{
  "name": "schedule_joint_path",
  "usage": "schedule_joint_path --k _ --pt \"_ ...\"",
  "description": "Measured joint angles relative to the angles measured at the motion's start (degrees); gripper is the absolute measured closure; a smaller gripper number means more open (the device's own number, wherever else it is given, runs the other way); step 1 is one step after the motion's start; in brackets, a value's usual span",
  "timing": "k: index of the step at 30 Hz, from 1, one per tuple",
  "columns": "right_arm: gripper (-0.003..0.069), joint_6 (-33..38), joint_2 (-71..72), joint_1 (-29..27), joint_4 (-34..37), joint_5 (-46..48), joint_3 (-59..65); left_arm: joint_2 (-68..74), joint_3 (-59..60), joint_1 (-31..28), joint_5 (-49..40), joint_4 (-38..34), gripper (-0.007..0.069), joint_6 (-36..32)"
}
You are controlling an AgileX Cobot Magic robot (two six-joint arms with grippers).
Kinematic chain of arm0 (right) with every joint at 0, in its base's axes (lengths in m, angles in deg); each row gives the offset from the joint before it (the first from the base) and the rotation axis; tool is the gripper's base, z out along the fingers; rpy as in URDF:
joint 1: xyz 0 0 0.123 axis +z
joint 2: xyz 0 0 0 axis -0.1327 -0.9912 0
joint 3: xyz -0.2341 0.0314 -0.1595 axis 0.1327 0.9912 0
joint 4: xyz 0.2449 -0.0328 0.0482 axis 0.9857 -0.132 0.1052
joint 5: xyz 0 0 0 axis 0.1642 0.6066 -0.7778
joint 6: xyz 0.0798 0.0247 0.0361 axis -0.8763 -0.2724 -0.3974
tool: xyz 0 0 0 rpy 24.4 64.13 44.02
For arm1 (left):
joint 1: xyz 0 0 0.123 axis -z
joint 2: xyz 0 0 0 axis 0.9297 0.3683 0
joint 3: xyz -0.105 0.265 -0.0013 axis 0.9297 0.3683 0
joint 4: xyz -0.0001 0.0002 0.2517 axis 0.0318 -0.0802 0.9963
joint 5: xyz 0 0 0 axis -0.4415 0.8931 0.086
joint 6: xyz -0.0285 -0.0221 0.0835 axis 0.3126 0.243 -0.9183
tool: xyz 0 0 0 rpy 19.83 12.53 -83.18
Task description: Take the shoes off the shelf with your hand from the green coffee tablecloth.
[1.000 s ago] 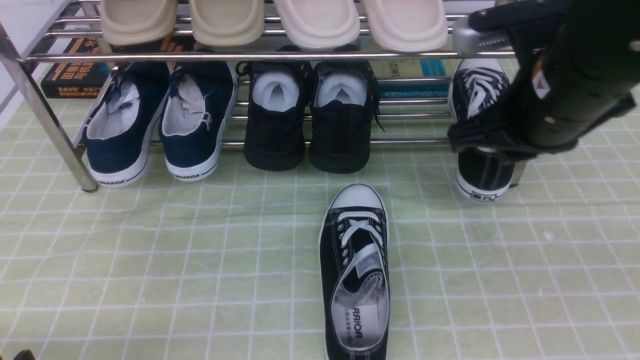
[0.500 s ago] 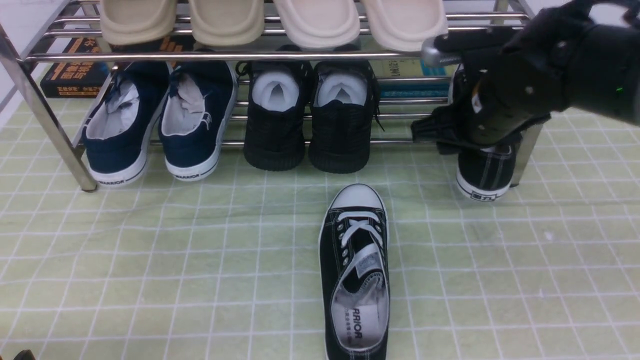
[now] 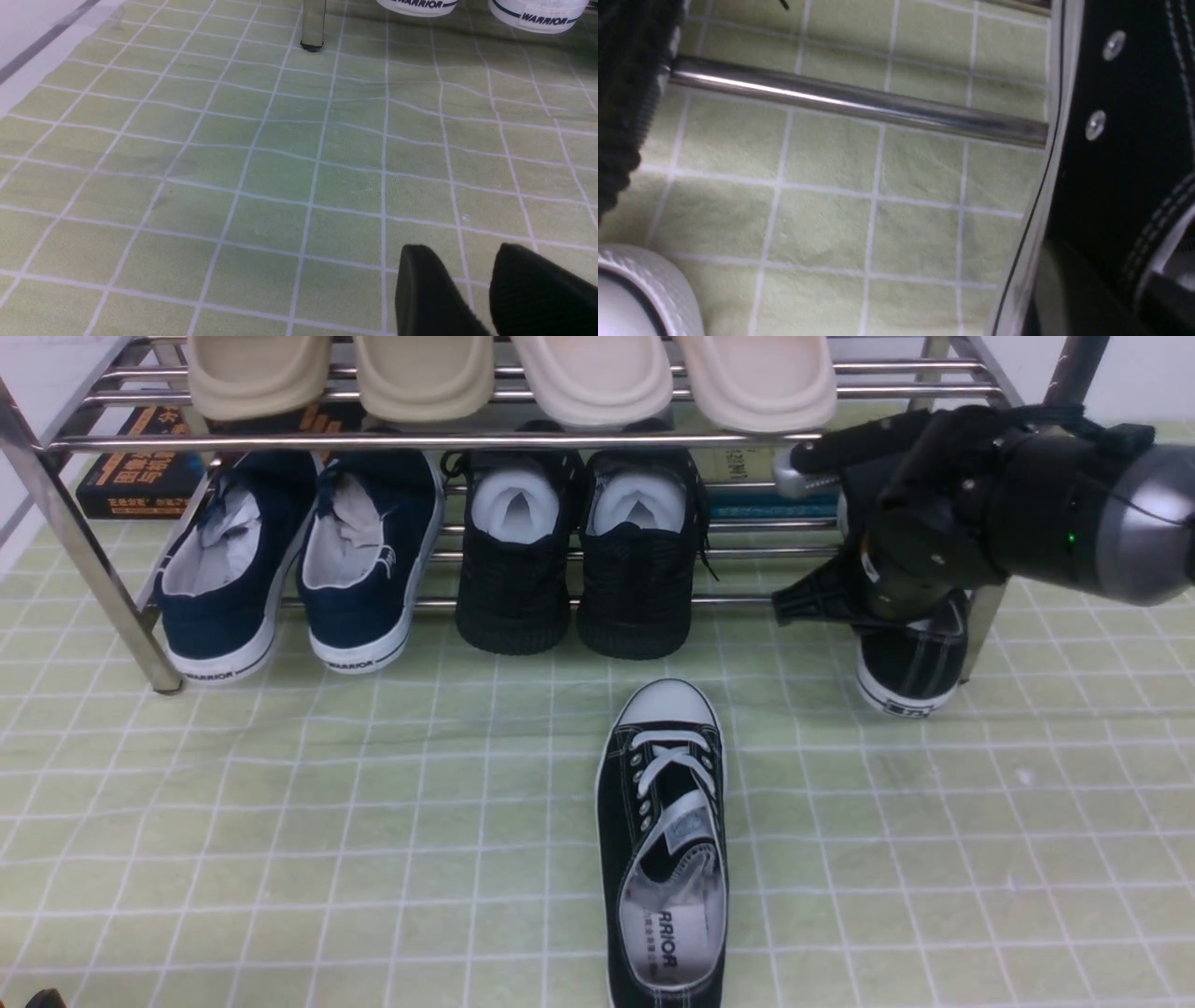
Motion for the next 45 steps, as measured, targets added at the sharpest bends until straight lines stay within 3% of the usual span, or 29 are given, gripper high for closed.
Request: schedule_joint_path --k 7,14,20,25,45 --pt "0.0659 7.6 10.1 5.0 7.2 17.5 0.7 0.0 0.0 0.0 0.0 0.0 0.0383 0.0" --pt "0.0659 8.8 20.0 9.9 14.8 27.5 3.1 0.0 0.0 0.0 0.0 0.0 0.0383 0.0" --pt "0.0657 3.7 21.9 14.7 19.5 26.8 10.1 0.0 0.0 0.0 0.0 0.0 0.0383 0.0" --pt "0.0655 -2.3 20.9 18.0 20.2 19.1 13.2 0.0 0.0 0.0 0.0 0.0 0.0383 0.0" --pt "0.0642 -9.1 10.2 19.0 16.4 9.8 13.2 0.0 0.0 0.0 0.0 0.0 0.0382 0.0"
